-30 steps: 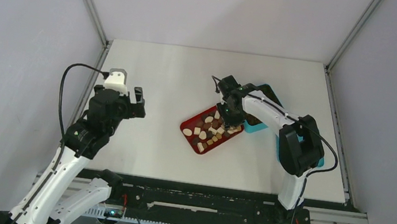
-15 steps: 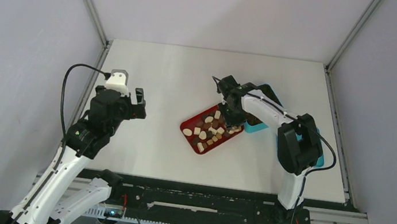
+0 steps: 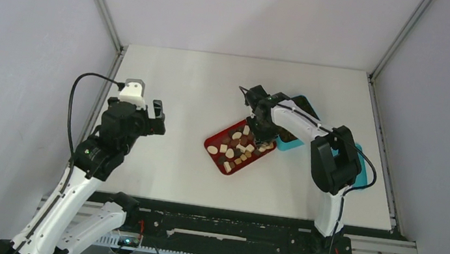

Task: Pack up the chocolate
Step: Pick up the fake chocolate from the plate, then place the fake chocolate in the packing box.

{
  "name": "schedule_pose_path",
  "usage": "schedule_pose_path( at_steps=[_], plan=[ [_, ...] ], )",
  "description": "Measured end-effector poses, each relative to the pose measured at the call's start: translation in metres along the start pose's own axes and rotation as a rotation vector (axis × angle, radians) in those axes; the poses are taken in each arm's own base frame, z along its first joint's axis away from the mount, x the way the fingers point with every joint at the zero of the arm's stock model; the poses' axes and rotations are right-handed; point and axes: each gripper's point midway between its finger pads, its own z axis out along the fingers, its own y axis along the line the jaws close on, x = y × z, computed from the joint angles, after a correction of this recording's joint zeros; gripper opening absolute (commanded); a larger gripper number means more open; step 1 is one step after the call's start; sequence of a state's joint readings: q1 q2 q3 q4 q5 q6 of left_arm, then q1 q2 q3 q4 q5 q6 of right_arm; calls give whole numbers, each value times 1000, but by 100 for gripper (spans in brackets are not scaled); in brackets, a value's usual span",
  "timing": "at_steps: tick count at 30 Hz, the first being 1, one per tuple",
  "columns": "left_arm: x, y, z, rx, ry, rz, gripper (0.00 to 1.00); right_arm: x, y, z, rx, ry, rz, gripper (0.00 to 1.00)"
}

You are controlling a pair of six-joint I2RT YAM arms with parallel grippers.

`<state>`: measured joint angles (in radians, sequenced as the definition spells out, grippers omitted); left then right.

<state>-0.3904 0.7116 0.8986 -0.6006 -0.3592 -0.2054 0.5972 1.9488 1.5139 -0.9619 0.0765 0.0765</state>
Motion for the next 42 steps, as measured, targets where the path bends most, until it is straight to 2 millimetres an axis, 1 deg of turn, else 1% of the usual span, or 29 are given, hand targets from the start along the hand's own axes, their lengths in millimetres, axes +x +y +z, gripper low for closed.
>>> schedule_pose_path(
  at_steps=[4,6,10,13,15,17,20,22,24,26,32,36,37,39,42],
  plan=[
    [0,0,0,0,-1,0,100,0,-2,0,9,0,2,28],
    [0,0,0,1,-1,0,100,0,-2,0,13,-1,0,24],
    [0,0,0,1,-1,0,100,0,-3,-1,17,-1,-1,22],
    [0,0,0,1,-1,-1,100,1,-4,-7,16,-3,-1,21],
    [0,0,-1,1,-3,-1,100,0,-5,-16,14,-16,-1,21],
    [-1,0,-1,4,-6,-3,100,-5,-5,-30,8,-49,2,21],
    [-2,-1,-3,11,-11,-5,100,-17,-9,-55,-5,-117,11,20],
    [-3,-2,-5,19,-16,-7,100,-26,-15,-72,-7,-166,27,20],
    [-4,-2,-7,25,-24,-11,100,-34,-25,-85,-2,-203,51,20],
    [-6,-1,-9,25,-34,-14,100,-41,-43,-93,17,-232,91,20],
    [-13,10,-17,-21,-77,-33,100,-44,-98,-97,79,-244,218,20],
    [-9,17,-20,-47,-90,-39,100,-54,-130,-102,122,-270,287,20],
    [-8,18,-19,-52,-89,-39,100,-57,-138,-102,134,-276,304,20],
    [-4,19,-17,-62,-80,-36,100,-60,-149,-98,147,-275,325,20],
    [2,21,-13,-73,-72,-32,100,-64,-163,-87,159,-256,350,19]
  ],
)
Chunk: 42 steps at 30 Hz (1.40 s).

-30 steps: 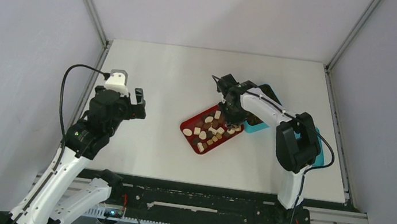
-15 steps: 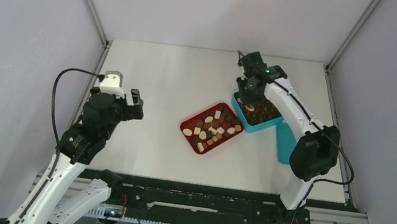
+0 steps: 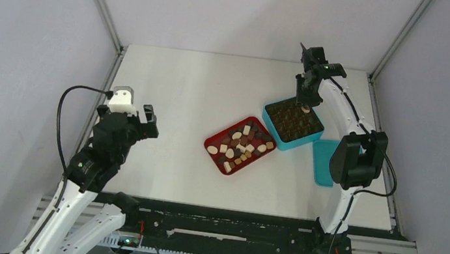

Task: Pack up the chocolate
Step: Place the fake chocolate in the packing box.

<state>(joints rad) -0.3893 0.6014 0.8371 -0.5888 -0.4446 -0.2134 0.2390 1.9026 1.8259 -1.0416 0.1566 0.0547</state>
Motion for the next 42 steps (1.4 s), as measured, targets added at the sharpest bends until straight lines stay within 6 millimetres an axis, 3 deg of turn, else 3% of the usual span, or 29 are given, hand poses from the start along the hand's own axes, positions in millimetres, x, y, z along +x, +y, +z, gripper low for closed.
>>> schedule_pose_path(
  at_steps=[10,18,25,28,36,42],
  plan=[
    [8,12,3,-32,-123,-20,100,-5,-17,45,22,65,30,19],
    [-11,14,2,-30,-262,-53,100,-19,-21,63,16,58,44,19],
    [-23,18,-7,-25,-350,-89,100,-17,-18,86,13,90,42,24],
    [-21,21,-10,-24,-386,-91,100,-14,-18,90,14,102,40,35],
    [-23,22,-14,-9,-434,-90,100,-16,-19,90,16,98,36,51],
    [-24,17,-15,22,-438,-84,100,-16,-20,90,17,99,34,51]
  ],
)
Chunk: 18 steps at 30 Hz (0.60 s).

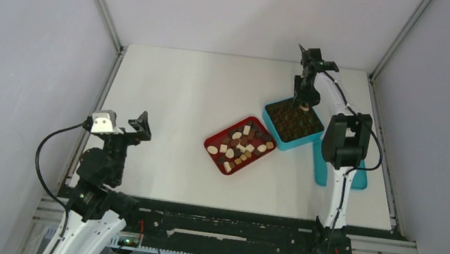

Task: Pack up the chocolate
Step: Place the fake chocolate in the packing box.

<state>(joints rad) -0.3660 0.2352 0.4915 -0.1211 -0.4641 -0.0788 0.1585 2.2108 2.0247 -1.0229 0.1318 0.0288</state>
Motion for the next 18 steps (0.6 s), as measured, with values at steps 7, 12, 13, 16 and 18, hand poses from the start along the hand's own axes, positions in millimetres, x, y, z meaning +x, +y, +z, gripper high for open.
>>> schedule_pose_path(
  at_steps=[7,12,13,16,18],
  plan=[
    [-10,-1,-6,23,-38,-19,100,3,4,-6,-2,-1,-10,47],
    [-11,-3,-7,35,-44,-21,100,17,10,-31,-15,-12,-28,44],
    [-11,-3,-7,38,-44,-21,100,21,11,-37,-19,-17,-32,44],
    [-10,-5,-7,48,-40,-20,100,31,22,-60,-42,-42,-57,43],
    [-9,-5,-7,53,-37,-18,100,38,33,-73,-59,-57,-83,44]
  ],
)
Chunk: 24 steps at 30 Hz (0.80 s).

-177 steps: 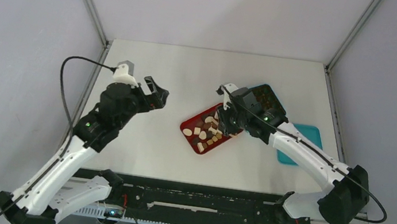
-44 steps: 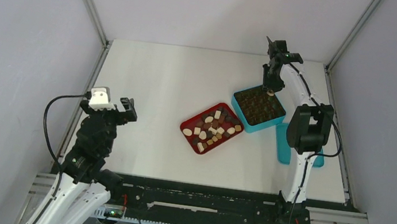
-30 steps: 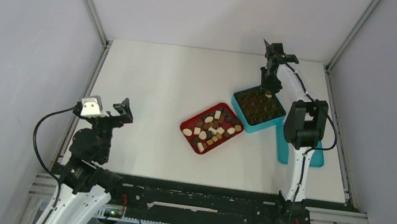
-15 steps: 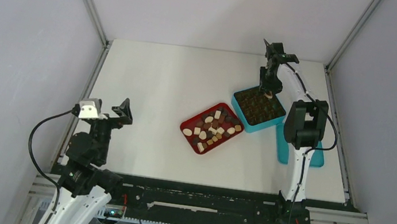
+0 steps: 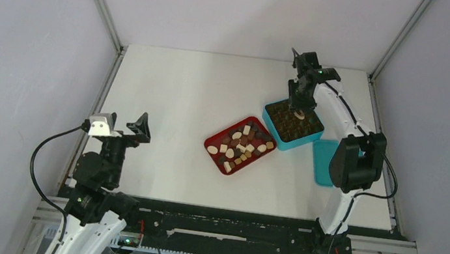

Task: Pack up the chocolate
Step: Place the fake chocolate in the packing box, then pick up the fake chocolate from the plate.

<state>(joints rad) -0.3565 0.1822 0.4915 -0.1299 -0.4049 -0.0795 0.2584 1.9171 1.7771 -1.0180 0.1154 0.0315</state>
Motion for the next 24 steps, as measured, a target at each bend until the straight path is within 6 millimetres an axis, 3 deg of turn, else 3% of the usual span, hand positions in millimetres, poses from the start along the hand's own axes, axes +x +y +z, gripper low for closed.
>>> schedule_pose_path(
  at_steps=[5,12,17,24],
  plan=[
    [2,-2,0,12,7,3,100,23,38,-17,-57,0,-83,44],
    [2,-3,0,18,10,3,100,56,89,-27,-150,37,-187,44],
    [4,-3,0,21,16,6,100,72,113,-28,-191,65,-235,43],
    [6,-4,0,22,23,9,100,93,130,-21,-201,118,-265,43]
  ],
)
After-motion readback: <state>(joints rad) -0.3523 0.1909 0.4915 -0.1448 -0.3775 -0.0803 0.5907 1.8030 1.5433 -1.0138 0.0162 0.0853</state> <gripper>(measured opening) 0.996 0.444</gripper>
